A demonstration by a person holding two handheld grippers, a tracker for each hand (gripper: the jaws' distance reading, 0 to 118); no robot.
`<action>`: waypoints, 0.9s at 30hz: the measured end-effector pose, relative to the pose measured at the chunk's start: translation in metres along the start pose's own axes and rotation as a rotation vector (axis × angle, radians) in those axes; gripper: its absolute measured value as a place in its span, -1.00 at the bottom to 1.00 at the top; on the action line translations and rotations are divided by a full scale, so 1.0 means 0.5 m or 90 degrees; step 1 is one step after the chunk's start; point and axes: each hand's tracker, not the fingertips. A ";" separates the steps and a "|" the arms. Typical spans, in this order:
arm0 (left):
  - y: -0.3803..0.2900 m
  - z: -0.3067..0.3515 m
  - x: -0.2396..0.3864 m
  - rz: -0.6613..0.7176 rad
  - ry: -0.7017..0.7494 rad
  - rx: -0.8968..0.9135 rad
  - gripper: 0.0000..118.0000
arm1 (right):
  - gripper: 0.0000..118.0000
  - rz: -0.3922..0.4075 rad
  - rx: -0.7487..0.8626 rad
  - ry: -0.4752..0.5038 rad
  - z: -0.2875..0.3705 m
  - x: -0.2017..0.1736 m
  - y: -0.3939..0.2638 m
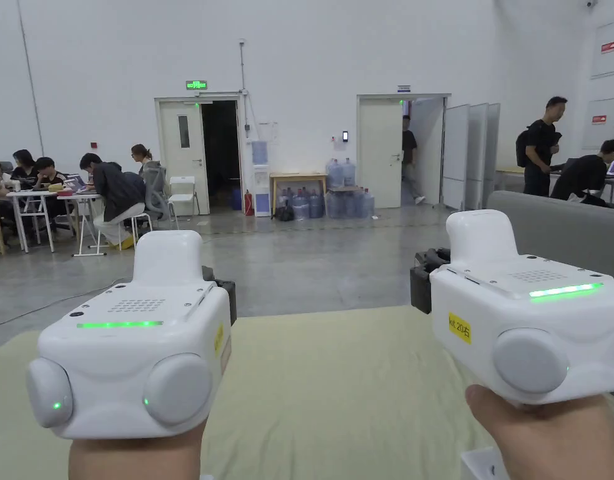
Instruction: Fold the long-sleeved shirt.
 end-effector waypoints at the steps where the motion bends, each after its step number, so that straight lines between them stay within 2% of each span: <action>1: 0.001 0.002 0.001 -0.002 -0.001 -0.001 -1.00 | -1.00 -0.001 0.000 0.001 0.001 0.000 0.001; 4: 0.007 0.005 0.000 0.014 -0.019 0.001 -1.00 | -0.97 -0.007 0.002 0.005 -0.001 0.005 0.006; 5: 0.011 0.005 -0.003 0.017 -0.023 0.004 -0.59 | -0.62 -0.008 -0.003 0.014 -0.002 0.008 0.010; 6: 0.012 0.006 -0.002 0.021 -0.008 0.013 0.29 | 0.04 -0.013 -0.008 0.017 -0.005 0.011 0.013; 7: 0.015 0.003 -0.001 0.022 0.003 0.003 0.96 | 0.93 -0.017 -0.015 0.009 -0.009 0.011 0.015; 8: 0.013 -0.001 -0.007 0.017 0.046 -0.028 0.93 | 0.99 -0.022 -0.040 -0.010 -0.017 0.011 0.015; 9: 0.004 0.018 0.003 0.017 0.005 0.026 0.99 | 1.00 -0.011 -0.034 -0.008 -0.002 0.014 0.014; 13: 0.015 0.023 0.010 -0.001 0.014 0.018 0.99 | 1.00 -0.027 -0.014 0.036 0.031 0.027 0.013; 21: 0.005 0.018 0.004 0.013 -0.020 -0.010 0.99 | 1.00 -0.058 -0.019 0.072 0.010 0.011 0.028; 23: 0.006 0.021 0.006 0.005 -0.016 -0.006 0.99 | 1.00 -0.060 -0.021 0.064 0.009 0.006 0.032; 24: 0.010 0.022 0.006 -0.003 -0.015 0.004 0.99 | 1.00 -0.053 -0.029 0.028 0.009 0.000 0.032; 27: 0.012 0.022 0.004 -0.003 -0.019 0.004 0.99 | 1.00 -0.043 -0.012 0.025 0.007 -0.009 0.028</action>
